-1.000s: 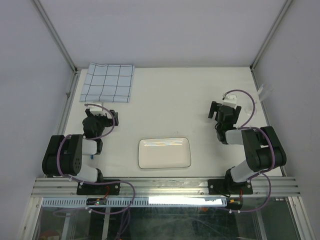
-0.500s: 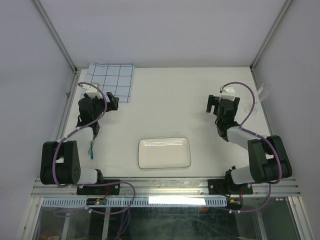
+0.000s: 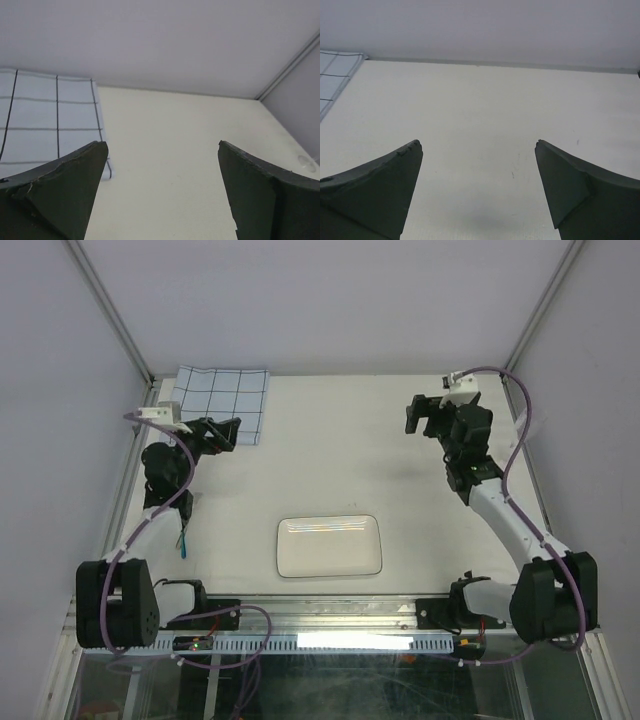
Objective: Set the dinner table for one person
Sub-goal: Move the napkin to the center of the board.
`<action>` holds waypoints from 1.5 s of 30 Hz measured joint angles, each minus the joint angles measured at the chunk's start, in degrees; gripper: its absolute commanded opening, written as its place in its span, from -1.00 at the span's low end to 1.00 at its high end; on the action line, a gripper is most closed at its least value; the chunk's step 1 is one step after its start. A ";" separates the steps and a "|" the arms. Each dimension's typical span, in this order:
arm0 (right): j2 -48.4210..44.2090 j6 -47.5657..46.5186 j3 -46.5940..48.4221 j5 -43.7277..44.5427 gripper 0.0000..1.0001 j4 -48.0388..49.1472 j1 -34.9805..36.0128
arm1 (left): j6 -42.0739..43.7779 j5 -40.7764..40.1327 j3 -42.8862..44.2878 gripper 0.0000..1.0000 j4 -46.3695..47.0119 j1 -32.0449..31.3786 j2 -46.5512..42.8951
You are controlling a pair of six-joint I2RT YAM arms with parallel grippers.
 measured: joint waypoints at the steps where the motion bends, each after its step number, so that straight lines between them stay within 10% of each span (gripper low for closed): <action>1: -1.07 0.22 -0.04 -1.01 0.99 -0.13 0.00 | -0.66 0.83 -1.01 0.98 2.19 0.00 -2.29; 22: -2.01 9.86 7.37 -11.93 0.99 -7.26 0.15 | -10.32 1.27 -10.91 0.98 17.86 0.00 -10.62; 35: -1.84 9.35 7.41 -12.90 0.99 -7.37 0.66 | -0.68 1.42 -6.10 0.75 3.50 0.00 -12.66; 45: -0.55 7.45 7.41 -12.46 0.99 -8.22 0.92 | 7.82 2.97 2.21 0.98 -13.57 -0.46 -7.15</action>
